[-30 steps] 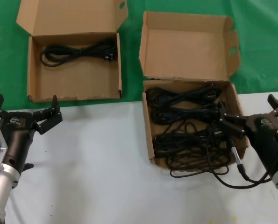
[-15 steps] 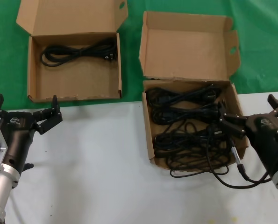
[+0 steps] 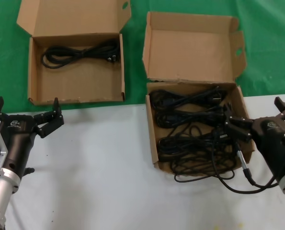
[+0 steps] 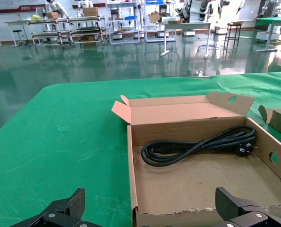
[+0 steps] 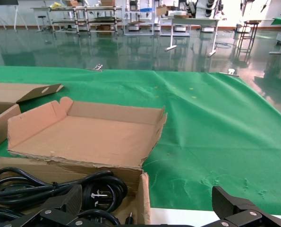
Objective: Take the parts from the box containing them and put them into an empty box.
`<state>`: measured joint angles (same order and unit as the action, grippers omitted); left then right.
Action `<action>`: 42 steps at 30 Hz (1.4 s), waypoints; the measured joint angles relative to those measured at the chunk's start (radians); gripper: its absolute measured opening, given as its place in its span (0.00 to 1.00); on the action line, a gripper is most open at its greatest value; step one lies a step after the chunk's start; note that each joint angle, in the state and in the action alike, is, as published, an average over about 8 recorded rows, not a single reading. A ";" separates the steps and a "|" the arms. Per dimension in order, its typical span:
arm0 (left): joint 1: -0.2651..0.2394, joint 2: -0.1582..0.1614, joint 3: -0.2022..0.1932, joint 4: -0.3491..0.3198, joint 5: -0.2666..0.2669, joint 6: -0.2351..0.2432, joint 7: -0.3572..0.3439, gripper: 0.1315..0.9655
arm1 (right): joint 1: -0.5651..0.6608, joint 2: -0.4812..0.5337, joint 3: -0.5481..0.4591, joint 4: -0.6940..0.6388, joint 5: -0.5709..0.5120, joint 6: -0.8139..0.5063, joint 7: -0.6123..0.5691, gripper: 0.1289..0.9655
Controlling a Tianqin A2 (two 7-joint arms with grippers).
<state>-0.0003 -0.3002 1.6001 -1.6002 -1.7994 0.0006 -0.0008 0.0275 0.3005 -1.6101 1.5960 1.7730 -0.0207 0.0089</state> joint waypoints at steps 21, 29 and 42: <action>0.000 0.000 0.000 0.000 0.000 0.000 0.000 1.00 | 0.000 0.000 0.000 0.000 0.000 0.000 0.000 1.00; 0.000 0.000 0.000 0.000 0.000 0.000 0.000 1.00 | 0.000 0.000 0.000 0.000 0.000 0.000 0.000 1.00; 0.000 0.000 0.000 0.000 0.000 0.000 0.000 1.00 | 0.000 0.000 0.000 0.000 0.000 0.000 0.000 1.00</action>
<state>-0.0003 -0.3002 1.6001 -1.6002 -1.7994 0.0006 -0.0008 0.0275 0.3005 -1.6101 1.5960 1.7730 -0.0207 0.0089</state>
